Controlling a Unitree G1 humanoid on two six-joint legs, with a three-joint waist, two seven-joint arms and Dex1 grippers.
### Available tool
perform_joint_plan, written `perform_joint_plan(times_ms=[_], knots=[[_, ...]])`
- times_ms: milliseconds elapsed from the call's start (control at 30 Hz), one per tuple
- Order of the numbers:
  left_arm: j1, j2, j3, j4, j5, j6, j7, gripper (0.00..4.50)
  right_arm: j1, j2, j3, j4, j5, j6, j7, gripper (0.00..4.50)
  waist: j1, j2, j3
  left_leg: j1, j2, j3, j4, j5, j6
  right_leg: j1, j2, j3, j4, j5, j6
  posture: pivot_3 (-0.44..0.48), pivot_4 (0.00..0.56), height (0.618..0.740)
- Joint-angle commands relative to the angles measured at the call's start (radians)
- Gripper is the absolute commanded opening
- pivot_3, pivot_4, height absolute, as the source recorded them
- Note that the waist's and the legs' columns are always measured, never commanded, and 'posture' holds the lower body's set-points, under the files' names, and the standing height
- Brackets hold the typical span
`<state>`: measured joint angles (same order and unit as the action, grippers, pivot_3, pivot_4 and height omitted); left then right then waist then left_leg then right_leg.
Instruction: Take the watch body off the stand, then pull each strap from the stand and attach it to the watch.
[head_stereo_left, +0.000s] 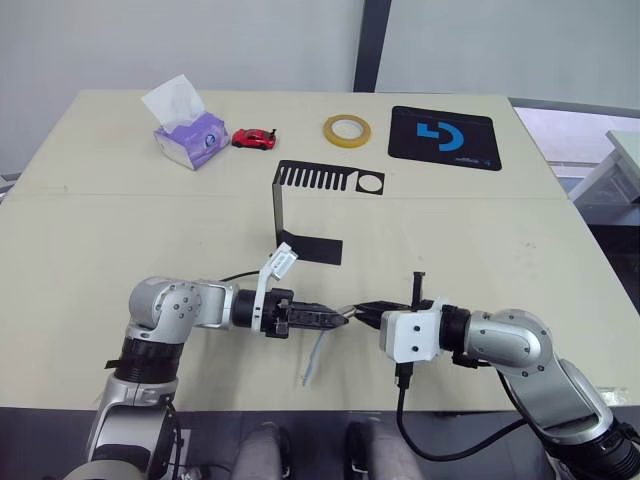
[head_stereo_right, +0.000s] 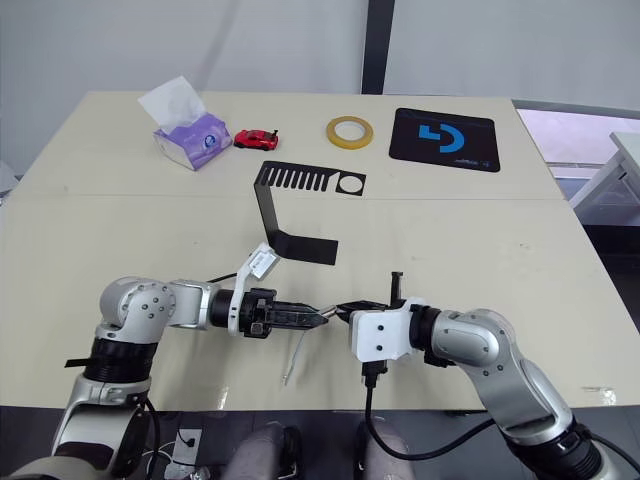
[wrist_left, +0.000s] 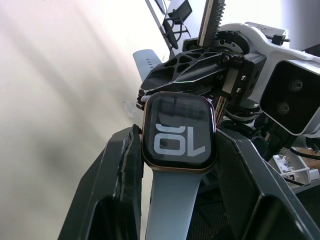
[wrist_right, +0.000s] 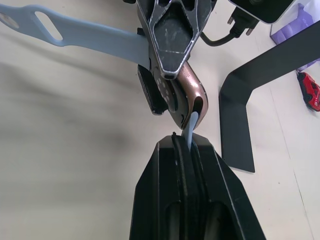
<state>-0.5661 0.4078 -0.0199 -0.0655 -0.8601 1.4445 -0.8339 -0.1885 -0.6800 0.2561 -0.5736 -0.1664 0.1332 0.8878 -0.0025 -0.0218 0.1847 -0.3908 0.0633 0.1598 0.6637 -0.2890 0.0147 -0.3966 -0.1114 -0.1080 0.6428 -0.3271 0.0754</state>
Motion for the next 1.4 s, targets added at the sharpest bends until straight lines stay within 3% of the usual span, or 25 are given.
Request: perform_joint_plan(times_ms=[33,1400], knots=[[-0.017,-0.034,-0.034,-0.067,-0.051,-0.007,-0.024,1.7,0.001,0.025,0.038,-0.028,0.02,-0.042,-0.005,0.0,0.0,0.0,0.0,0.0,0.0,0.0,0.0,0.0,0.0,0.0,0.0,0.0,0.0,0.0,0.0,0.0,0.15,0.74],[0.002,0.007,-0.048,0.01,0.014,-0.067,-0.001,1.7,0.03,0.012,-0.021,-0.083,0.062,-0.061,0.003,0.0,0.0,0.0,0.0,0.0,0.0,0.0,0.0,0.0,0.0,0.0,0.0,0.0,-0.001,0.0,0.0,0.0,0.15,0.74]])
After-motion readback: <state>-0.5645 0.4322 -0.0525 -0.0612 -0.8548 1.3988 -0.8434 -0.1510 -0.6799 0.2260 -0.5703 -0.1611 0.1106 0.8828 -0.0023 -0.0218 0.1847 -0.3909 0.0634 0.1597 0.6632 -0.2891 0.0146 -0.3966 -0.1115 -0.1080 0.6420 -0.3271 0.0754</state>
